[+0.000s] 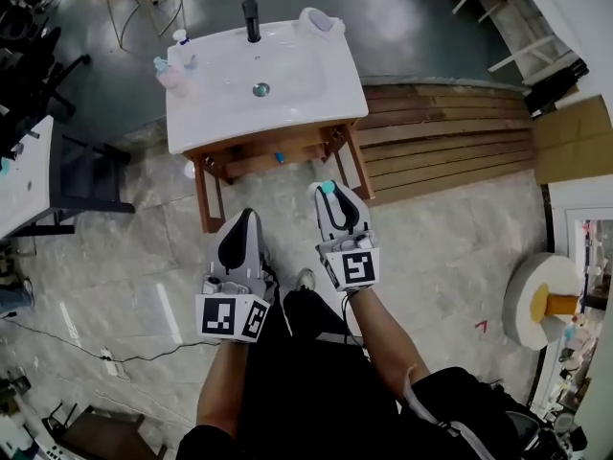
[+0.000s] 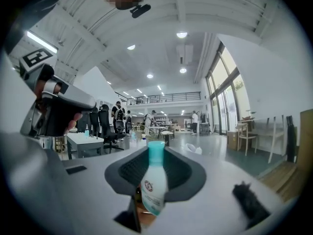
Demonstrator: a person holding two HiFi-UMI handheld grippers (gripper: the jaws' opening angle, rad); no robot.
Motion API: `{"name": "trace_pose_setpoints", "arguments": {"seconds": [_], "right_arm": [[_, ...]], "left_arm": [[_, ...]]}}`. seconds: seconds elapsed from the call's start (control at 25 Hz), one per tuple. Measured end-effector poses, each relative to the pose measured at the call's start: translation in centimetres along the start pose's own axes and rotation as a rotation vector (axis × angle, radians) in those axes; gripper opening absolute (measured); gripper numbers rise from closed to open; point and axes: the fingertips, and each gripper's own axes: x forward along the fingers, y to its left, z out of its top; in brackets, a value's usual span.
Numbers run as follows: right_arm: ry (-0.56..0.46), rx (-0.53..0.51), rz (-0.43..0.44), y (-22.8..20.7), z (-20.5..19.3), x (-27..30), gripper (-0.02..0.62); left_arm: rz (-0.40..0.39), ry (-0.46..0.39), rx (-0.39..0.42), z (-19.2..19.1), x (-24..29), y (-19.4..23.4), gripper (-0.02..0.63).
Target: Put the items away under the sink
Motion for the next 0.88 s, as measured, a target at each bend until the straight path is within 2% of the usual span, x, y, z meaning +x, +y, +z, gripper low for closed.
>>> {"name": "trace_pose_setpoints", "arguments": {"seconds": [0.28,0.56,0.88], "right_arm": [[0.018,0.053,-0.096,-3.1,-3.9,0.5,0.104],[0.02,0.074,-0.159,-5.2,-7.7,1.4,0.104],[0.019,0.085,-0.186,-6.0,-14.3,3.4,0.104]], "left_arm": [[-0.093,0.045,0.027,-3.4,3.8,-0.5,0.008],[-0.117,0.068,0.005,-7.6,6.5,0.9,0.007],[-0.143,0.081,0.008,-14.2,9.3,3.0,0.007]]}}
